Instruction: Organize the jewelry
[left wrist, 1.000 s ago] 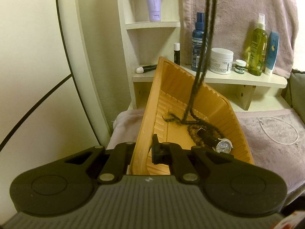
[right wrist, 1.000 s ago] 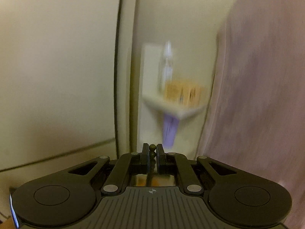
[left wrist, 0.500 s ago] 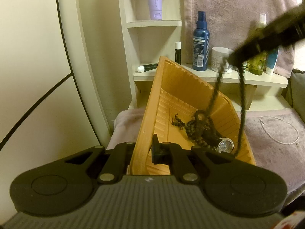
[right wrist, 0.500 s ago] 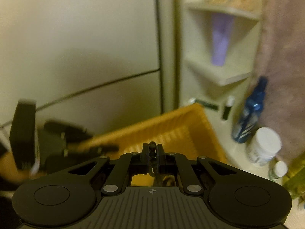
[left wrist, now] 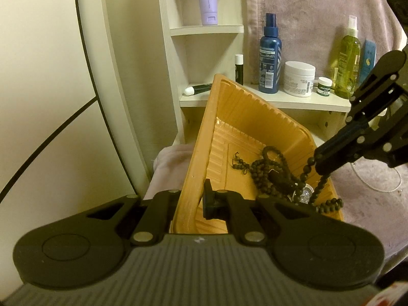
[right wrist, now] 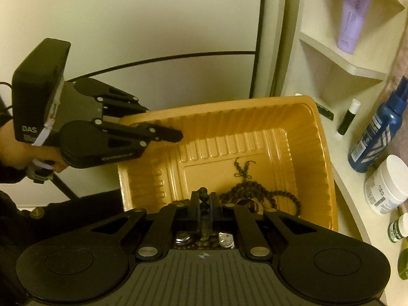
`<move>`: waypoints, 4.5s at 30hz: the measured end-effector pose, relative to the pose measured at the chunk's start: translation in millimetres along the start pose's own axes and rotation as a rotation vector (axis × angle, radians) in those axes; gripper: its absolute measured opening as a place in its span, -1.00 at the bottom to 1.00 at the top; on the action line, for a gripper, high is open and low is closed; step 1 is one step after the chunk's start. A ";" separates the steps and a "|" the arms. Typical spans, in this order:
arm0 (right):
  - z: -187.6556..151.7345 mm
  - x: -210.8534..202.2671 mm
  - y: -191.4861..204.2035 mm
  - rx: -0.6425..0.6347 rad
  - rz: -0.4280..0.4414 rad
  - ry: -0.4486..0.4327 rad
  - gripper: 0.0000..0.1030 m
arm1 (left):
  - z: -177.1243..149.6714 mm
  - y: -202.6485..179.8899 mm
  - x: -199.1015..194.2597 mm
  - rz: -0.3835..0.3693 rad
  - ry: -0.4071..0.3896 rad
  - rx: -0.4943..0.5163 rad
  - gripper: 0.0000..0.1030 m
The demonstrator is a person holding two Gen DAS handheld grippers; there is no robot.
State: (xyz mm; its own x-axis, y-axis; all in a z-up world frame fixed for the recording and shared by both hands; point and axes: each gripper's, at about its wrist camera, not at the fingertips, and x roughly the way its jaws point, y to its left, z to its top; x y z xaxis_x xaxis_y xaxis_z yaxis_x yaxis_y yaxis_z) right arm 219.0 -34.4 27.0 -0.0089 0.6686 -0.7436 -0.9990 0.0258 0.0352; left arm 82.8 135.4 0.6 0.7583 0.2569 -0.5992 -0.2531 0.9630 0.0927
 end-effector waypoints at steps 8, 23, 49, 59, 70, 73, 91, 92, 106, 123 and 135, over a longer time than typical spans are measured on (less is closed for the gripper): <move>6.0 5.9 -4.9 -0.023 -0.042 -0.002 -0.87 | 0.1 0.2 0.1 0.000 0.000 0.000 -0.89; 22.2 0.7 -1.9 -0.001 -0.026 -0.086 -0.85 | -1.7 2.3 2.1 0.001 0.001 -0.001 -0.89; -187.0 -90.3 -2.5 0.676 -0.593 -0.120 -0.14 | -0.9 -0.6 0.0 0.001 -0.002 0.005 -0.90; -262.9 -109.6 14.9 0.906 -0.751 -0.145 -0.13 | -0.5 -0.7 -0.6 0.001 0.000 0.010 -0.90; -266.1 -94.3 2.2 0.946 -0.765 -0.209 -0.14 | -0.3 -2.0 -0.8 0.008 0.003 0.015 -0.90; -262.2 -91.7 -1.3 0.950 -0.750 -0.225 -0.21 | -0.2 -1.5 -0.6 0.008 0.004 0.015 -0.90; -249.0 -56.6 11.5 0.787 -0.784 -0.146 -0.83 | -0.2 -1.3 0.0 0.008 0.004 0.017 -0.90; -247.1 -55.8 13.4 0.772 -0.785 -0.141 -0.83 | 0.0 -1.5 0.0 0.008 0.004 0.016 -0.90; -171.9 -64.6 34.7 0.646 -0.689 -0.287 -0.83 | 0.2 -2.6 -0.1 0.008 0.003 0.015 -0.90; -75.4 -7.4 28.9 0.582 -0.394 -0.361 -0.83 | -0.1 -3.1 -0.4 0.007 0.003 0.015 -0.90; -71.5 12.6 24.6 0.596 -0.314 -0.370 -0.17 | -0.9 -2.7 -0.3 0.006 0.002 0.010 -0.90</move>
State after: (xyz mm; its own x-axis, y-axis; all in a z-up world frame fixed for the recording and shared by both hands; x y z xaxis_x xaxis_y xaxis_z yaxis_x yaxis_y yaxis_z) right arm 191.2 -78.5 -29.3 0.3915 0.7658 -0.5102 -0.7593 0.5820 0.2909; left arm 82.7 132.6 -0.2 0.7557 0.2631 -0.5998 -0.2520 0.9621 0.1044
